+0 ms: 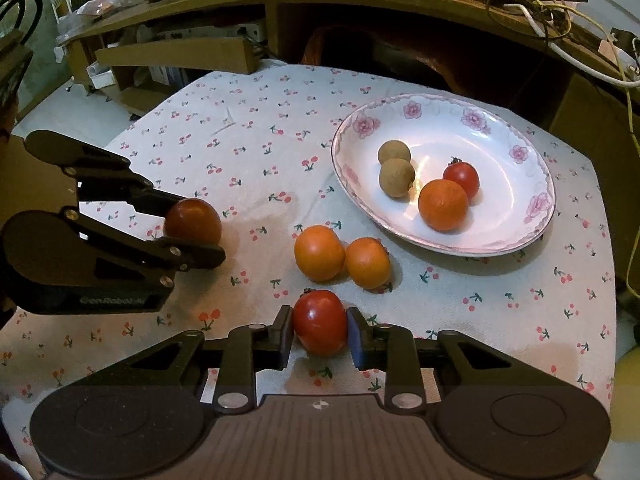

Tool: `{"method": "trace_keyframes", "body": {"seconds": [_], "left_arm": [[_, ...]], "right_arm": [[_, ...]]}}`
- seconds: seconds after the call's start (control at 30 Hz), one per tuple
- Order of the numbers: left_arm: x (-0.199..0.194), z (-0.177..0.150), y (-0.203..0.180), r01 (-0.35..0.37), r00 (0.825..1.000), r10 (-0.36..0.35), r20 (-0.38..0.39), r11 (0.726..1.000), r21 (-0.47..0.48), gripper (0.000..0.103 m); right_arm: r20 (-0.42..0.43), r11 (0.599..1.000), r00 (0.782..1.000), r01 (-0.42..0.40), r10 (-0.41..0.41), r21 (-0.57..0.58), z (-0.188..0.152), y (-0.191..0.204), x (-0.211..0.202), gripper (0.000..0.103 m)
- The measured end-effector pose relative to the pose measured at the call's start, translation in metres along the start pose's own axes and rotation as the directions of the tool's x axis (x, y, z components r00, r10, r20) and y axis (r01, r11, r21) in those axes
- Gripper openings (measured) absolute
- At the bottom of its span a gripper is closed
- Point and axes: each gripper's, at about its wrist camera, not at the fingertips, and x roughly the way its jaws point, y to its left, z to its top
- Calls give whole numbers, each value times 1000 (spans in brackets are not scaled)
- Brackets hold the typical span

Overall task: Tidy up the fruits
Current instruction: 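Carry both tomatoes toward the white plate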

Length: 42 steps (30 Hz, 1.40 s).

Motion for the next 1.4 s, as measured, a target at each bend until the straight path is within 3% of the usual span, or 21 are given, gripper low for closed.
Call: {"method": "trace_keyframes", "body": {"seconds": [0.63, 1.4], "left_arm": [[-3, 28, -21, -7, 999, 5, 52, 999, 38, 45], [7, 67, -29, -51, 994, 48, 103, 998, 28, 44]], "right_arm": [[77, 998, 997, 11, -15, 60, 13, -9, -16, 29], [138, 988, 985, 83, -101, 131, 25, -33, -24, 31]]}}
